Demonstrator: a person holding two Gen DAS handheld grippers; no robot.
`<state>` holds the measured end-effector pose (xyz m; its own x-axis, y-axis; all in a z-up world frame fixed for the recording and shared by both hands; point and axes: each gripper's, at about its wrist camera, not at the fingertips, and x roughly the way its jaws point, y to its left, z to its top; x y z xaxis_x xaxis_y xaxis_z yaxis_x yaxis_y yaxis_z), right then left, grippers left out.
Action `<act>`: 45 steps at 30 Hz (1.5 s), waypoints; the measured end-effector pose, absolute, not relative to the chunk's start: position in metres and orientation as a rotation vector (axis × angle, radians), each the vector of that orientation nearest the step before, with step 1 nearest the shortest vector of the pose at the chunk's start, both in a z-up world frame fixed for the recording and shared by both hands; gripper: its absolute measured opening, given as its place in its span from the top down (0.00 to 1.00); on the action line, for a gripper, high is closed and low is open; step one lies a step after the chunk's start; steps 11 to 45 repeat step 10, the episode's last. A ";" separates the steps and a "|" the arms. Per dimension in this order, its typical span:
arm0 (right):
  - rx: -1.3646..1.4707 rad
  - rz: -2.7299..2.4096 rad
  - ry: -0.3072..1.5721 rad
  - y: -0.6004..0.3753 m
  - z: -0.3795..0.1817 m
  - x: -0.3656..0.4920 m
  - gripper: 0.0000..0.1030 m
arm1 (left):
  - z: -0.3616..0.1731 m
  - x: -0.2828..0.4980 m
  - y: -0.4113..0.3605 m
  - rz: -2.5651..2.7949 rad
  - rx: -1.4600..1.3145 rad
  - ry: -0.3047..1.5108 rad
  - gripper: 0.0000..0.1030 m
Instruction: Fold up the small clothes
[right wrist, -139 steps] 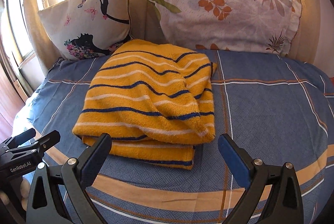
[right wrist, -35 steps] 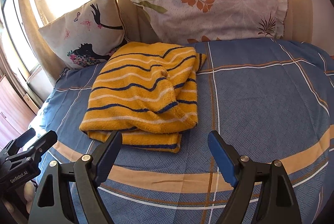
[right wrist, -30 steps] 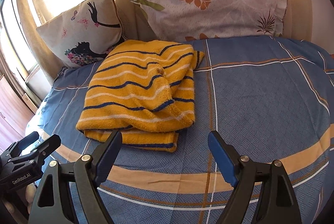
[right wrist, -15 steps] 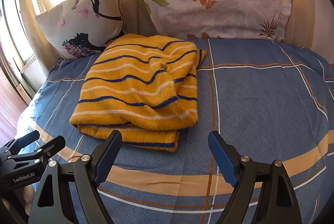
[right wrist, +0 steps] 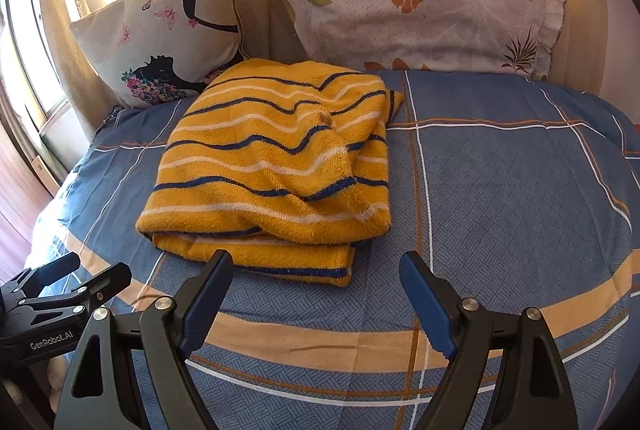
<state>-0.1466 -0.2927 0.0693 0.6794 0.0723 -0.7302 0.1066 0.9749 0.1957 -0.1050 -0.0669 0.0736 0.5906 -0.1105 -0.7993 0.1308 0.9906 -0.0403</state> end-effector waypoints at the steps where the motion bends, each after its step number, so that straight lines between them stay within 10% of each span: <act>1: 0.229 -0.018 0.825 -0.292 0.070 -0.147 0.14 | 0.074 -0.106 -0.066 -0.141 0.022 0.928 0.00; 45: 0.220 -0.011 0.812 -0.285 0.077 -0.155 0.13 | 0.080 -0.117 -0.062 -0.148 0.021 0.906 0.00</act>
